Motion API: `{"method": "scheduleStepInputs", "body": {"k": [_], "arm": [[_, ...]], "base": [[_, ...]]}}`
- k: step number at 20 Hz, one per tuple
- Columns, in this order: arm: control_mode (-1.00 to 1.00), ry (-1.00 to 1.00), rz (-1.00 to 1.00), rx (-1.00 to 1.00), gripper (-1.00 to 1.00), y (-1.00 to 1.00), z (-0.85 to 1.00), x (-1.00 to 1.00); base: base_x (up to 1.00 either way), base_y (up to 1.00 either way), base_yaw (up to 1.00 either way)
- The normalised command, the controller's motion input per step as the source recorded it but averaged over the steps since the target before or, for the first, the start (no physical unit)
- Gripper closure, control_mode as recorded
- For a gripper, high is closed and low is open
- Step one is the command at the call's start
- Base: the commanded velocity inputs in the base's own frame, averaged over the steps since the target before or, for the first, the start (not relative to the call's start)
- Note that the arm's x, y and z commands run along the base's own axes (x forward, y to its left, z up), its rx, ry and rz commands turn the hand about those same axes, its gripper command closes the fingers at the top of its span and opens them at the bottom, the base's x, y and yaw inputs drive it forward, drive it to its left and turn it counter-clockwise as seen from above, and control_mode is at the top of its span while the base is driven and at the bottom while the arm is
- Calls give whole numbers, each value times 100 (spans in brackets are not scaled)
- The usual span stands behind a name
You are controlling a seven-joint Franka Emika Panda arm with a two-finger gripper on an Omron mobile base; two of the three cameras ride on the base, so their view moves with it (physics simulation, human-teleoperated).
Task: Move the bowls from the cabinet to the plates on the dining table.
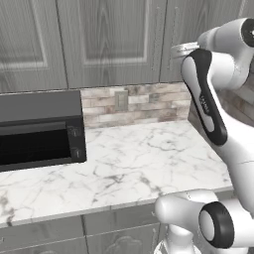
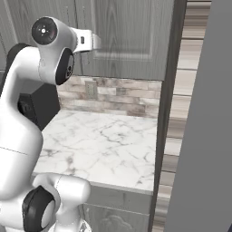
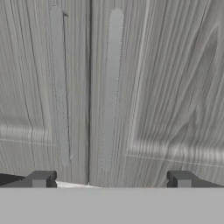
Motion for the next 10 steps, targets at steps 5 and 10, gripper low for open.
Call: {"method": "scheduleStepInputs", "body": {"k": [5, 10], "arm": [[-100, 0, 0, 0, -100, 2, 0, 20], [-100, 0, 0, 0, -100, 2, 0, 21]], "base": [[0, 0, 0], [0, 0, 0]]}}
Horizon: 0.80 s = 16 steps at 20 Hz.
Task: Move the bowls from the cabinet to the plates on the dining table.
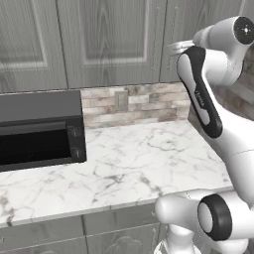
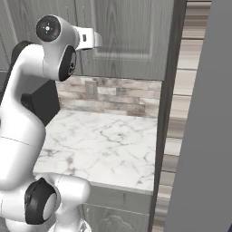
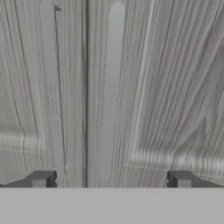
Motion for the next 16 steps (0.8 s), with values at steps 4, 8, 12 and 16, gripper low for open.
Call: {"method": "scheduleStepInputs", "body": {"k": [4, 8, 12, 16], "arm": [[-100, 0, 0, 0, -100, 2, 0, 21], [-100, 0, 0, 0, -100, 1, 0, 20], [-100, 0, 0, 0, -100, 3, 0, 20], [-100, 0, 0, 0, -100, 1, 0, 20]], "base": [[0, 0, 0], [0, 0, 0], [0, 0, 0], [0, 0, 0]]}}
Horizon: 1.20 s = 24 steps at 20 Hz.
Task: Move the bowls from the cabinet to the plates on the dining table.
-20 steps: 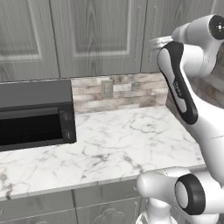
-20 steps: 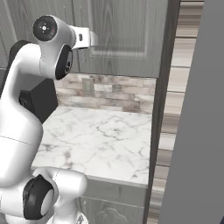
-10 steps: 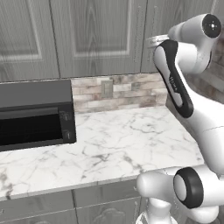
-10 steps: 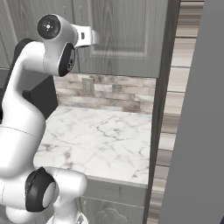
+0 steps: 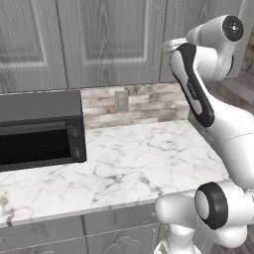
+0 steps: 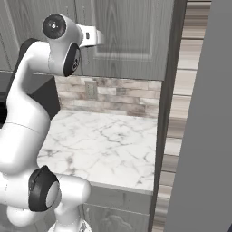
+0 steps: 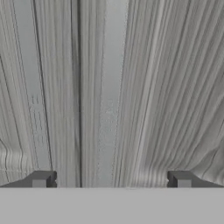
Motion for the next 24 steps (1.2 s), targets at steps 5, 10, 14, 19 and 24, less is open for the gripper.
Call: {"method": "scheduleStepInputs", "body": {"k": [5, 10, 14, 19, 24], "arm": [[-100, 0, 0, 0, -100, 0, 0, 18], [-100, 0, 0, 0, -100, 0, 0, 17], [-100, 0, 0, 0, -100, 1, 0, 18], [-100, 0, 0, 0, -100, 0, 0, 17], [-100, 0, 0, 0, -100, 1, 0, 14]], "base": [[0, 0, 0], [0, 0, 0], [0, 0, 0], [0, 0, 0], [0, 0, 0]]}}
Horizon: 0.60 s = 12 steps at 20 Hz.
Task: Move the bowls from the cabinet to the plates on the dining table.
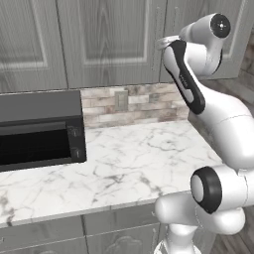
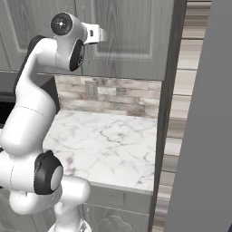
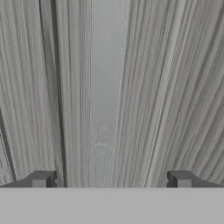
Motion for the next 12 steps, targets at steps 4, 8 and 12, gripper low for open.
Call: {"method": "scheduleStepInputs", "body": {"k": [4, 8, 12], "arm": [[-100, 0, 0, 0, -100, 0, 0, 14], [-100, 0, 0, 0, -100, 0, -1, 16], [-100, 0, 0, 0, -100, 0, -2, 17]], "base": [[0, 0, 0], [0, 0, 0], [0, 0, 0]]}}
